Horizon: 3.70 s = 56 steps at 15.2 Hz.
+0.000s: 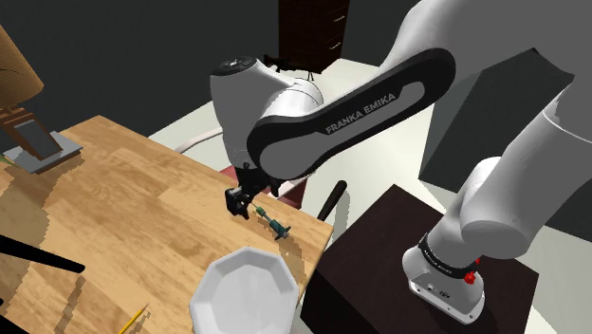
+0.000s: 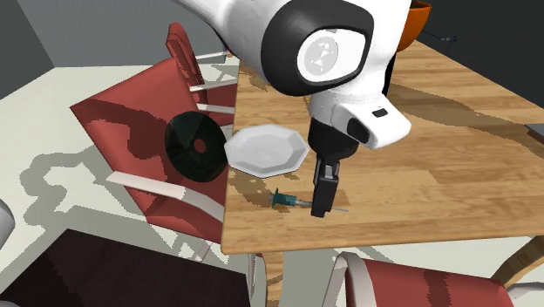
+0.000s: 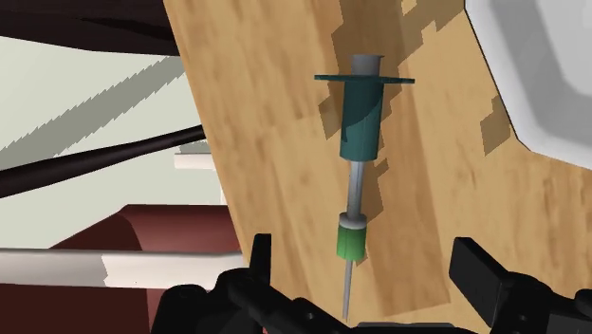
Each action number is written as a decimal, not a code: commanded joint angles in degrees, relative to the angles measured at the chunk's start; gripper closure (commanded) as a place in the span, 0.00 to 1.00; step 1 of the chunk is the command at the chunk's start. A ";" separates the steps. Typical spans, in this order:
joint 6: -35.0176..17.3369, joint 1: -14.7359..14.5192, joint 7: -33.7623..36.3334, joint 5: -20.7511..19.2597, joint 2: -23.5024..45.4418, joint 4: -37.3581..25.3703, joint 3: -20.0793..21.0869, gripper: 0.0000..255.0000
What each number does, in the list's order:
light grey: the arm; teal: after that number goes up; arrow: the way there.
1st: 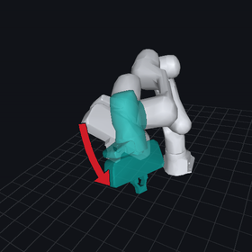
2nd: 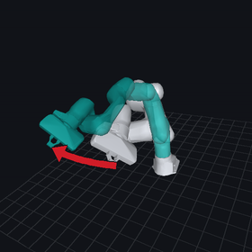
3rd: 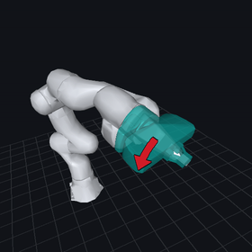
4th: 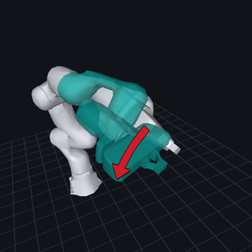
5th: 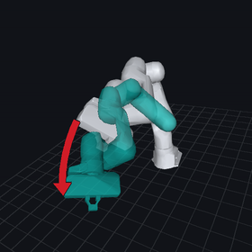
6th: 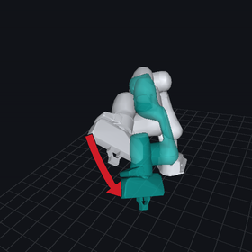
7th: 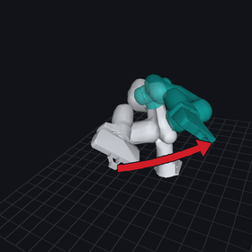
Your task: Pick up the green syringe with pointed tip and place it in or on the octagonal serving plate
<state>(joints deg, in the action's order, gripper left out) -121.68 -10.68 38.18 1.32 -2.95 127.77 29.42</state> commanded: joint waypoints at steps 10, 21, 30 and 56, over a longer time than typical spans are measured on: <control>-4.34 -0.02 0.86 -1.19 2.09 2.53 0.15 0.00; -4.45 0.19 0.73 -1.62 2.79 2.00 -0.04 1.00; 1.84 0.10 -0.68 0.78 -1.50 -0.51 -0.12 1.00; 7.31 -9.16 21.26 -0.98 3.91 -10.71 11.44 1.00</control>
<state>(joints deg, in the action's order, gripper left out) -113.79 -19.71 59.04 0.54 0.65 116.74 40.73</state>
